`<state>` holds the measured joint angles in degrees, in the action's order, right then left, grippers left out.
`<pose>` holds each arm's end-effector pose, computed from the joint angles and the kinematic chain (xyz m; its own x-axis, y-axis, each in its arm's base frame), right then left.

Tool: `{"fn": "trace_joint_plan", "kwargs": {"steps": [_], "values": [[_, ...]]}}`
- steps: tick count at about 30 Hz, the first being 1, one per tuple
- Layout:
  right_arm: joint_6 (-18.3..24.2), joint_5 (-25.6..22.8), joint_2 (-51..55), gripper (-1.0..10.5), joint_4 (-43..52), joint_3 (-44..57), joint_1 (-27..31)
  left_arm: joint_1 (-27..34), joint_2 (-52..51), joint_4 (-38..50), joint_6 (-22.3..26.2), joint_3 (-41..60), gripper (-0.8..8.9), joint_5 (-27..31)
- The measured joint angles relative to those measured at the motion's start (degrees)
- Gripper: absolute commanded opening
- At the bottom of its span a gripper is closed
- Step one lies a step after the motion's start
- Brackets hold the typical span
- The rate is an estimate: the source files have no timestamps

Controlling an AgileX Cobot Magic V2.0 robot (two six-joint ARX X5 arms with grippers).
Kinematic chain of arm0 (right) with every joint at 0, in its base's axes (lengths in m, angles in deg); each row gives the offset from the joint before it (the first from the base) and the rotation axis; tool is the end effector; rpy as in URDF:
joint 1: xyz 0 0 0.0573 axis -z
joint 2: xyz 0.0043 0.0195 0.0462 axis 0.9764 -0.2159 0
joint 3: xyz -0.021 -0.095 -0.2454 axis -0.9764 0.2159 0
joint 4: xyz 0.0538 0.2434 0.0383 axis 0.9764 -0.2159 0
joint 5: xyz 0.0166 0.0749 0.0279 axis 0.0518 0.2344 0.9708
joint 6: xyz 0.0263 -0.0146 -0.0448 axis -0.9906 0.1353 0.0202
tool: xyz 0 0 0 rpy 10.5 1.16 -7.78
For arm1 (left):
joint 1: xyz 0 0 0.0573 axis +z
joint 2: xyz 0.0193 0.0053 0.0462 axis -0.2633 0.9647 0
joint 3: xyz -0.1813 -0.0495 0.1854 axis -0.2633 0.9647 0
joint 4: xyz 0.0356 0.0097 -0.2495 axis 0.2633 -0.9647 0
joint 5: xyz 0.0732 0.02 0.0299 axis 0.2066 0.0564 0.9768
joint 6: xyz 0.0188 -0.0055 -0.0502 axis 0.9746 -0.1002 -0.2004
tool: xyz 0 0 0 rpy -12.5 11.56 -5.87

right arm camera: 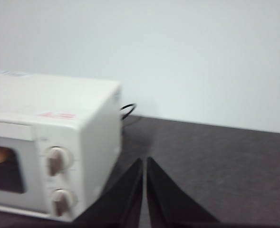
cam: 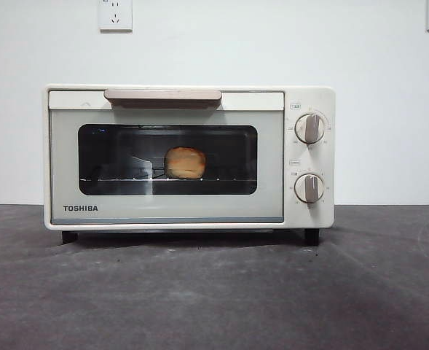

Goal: The left arm flap open the oven, the right arm pick bread and place it into oven, the left arm flap close the oven

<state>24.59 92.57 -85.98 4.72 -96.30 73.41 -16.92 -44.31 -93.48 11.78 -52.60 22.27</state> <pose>0.1027 0.0111 0.2676 0.9797 0.1997 0.0199 -0.1996 0.9799 -0.0069 0.0947 -0.0020 0.1565 0.9879 -0.0009 -0.1553 0.0116 0.9976 0.0682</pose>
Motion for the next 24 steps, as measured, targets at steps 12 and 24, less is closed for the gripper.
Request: {"fn": "trace_joint_plan", "kwargs": {"steps": [12,24], "values": [[0.0,0.0,13.5,0.1,5.1,16.4,4.2,0.0,0.0,0.0,0.0,0.0,0.16,0.0],[-0.7,-0.1,17.2,0.1,3.1,21.6,4.2,0.0,0.0,0.0,0.0,0.0,0.16,0.0]]}}
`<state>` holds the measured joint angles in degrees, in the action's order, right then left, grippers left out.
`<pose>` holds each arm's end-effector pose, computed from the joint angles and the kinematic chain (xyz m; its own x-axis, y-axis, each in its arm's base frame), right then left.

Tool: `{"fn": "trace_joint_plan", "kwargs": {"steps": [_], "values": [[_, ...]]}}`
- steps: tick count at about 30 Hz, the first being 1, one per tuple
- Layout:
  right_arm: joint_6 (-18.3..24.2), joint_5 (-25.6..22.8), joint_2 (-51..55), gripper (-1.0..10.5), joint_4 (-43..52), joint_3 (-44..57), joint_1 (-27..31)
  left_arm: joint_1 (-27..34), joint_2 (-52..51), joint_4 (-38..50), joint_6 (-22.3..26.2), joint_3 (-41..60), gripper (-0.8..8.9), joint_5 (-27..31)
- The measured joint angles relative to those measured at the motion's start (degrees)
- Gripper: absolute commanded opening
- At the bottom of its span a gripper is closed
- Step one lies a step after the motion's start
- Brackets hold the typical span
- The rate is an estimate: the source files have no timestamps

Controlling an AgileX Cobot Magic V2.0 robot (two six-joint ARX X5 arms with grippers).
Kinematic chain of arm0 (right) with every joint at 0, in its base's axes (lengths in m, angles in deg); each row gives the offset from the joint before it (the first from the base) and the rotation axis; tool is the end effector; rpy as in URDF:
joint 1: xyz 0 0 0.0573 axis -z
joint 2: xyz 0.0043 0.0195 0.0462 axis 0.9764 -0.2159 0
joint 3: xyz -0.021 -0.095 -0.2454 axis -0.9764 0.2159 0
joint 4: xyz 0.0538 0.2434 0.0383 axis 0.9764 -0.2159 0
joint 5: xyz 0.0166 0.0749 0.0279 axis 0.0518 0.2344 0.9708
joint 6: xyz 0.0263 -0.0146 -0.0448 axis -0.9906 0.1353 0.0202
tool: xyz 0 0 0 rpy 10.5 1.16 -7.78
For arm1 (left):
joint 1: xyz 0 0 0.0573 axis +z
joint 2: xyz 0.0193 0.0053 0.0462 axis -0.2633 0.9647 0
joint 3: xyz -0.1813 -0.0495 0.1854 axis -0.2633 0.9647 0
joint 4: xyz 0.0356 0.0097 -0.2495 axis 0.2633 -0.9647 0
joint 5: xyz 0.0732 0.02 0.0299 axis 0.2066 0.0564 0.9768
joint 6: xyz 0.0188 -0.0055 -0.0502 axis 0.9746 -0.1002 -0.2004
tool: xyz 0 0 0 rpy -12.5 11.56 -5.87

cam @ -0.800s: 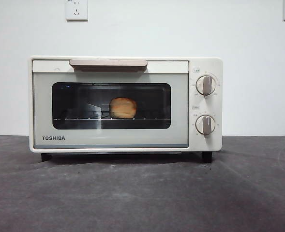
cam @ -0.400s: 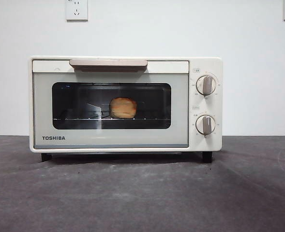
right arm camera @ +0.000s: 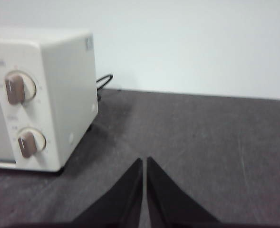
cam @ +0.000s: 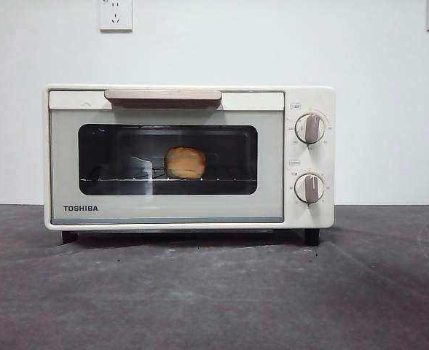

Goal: The left arm flap open the oven, the right arm pick bread and place it into oven, the left arm flap close the oven

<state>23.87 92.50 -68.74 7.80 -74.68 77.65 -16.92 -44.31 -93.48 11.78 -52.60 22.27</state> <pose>0.0964 0.0035 0.1688 0.9921 0.1255 -0.0026 -0.1255 0.9921 0.0085 0.0947 -0.0020 0.1565 0.9879 -0.0009 -0.1553 0.0116 0.9976 0.0682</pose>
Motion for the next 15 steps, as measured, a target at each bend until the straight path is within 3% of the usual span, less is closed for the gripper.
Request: {"fn": "trace_joint_plan", "kwargs": {"steps": [8,15], "values": [[0.0,0.0,0.0,0.1,-5.0,0.1,0.0,0.0,0.0,0.0,0.0,0.0,0.16,0.0],[-0.3,-2.8,0.0,0.1,-8.3,0.3,0.0,0.0,0.0,0.0,0.0,0.0,0.16,0.0]]}}
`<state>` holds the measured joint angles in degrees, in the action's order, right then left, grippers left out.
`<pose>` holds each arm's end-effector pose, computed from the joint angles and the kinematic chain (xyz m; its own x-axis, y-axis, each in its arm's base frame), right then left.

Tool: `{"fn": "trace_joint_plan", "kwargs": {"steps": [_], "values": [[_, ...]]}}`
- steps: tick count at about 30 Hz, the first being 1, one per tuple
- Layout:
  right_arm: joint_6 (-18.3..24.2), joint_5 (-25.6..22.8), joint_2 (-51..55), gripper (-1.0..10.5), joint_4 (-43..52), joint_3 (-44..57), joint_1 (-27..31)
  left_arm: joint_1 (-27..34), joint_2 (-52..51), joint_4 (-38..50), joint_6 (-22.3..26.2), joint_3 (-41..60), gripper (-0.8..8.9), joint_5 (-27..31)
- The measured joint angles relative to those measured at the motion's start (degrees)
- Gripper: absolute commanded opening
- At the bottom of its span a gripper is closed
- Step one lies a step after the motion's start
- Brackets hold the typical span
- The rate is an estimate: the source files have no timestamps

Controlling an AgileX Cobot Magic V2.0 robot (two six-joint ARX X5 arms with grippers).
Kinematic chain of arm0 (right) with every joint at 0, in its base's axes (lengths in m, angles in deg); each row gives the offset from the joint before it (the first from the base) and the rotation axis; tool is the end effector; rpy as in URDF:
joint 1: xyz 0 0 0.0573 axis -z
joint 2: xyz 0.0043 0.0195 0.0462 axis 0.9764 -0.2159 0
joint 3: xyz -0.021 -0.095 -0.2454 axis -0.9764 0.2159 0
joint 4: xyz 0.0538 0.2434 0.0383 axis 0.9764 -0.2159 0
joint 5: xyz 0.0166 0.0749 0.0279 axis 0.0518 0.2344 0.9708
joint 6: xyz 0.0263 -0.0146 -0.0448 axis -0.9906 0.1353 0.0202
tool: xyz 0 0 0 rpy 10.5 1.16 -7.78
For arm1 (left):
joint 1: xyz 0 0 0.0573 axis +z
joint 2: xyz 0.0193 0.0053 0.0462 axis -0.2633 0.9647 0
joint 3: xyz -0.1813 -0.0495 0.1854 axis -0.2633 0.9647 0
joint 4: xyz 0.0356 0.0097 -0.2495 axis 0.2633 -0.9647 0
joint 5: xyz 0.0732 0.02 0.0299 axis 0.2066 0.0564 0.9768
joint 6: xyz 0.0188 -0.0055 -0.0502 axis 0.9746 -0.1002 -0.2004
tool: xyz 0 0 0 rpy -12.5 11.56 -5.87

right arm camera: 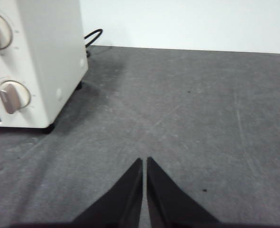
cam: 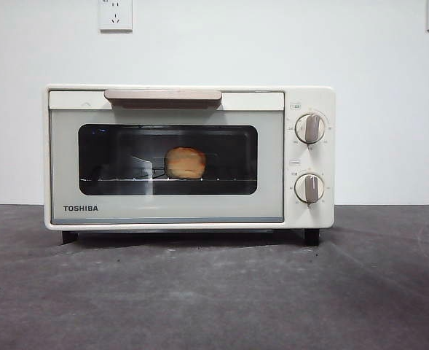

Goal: The left arm flap open the oven, the right arm pick bread and place it into oven, the left arm flap close the oven

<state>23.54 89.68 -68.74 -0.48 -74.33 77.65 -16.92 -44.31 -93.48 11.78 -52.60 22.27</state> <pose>0.0958 0.0021 0.1528 0.9854 0.0766 -0.1522 -0.0735 0.9970 0.0258 0.0947 -0.0020 0.1565 0.9879 -0.0009 -0.1553 0.0116 0.9976 0.0682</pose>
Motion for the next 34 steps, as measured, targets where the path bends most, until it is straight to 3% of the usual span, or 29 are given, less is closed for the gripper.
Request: {"fn": "trace_joint_plan", "kwargs": {"steps": [34], "values": [[-0.1,-1.1,0.0,0.1,-0.1,0.0,0.0,0.0,0.0,0.0,0.0,0.0,0.16,0.0]]}}
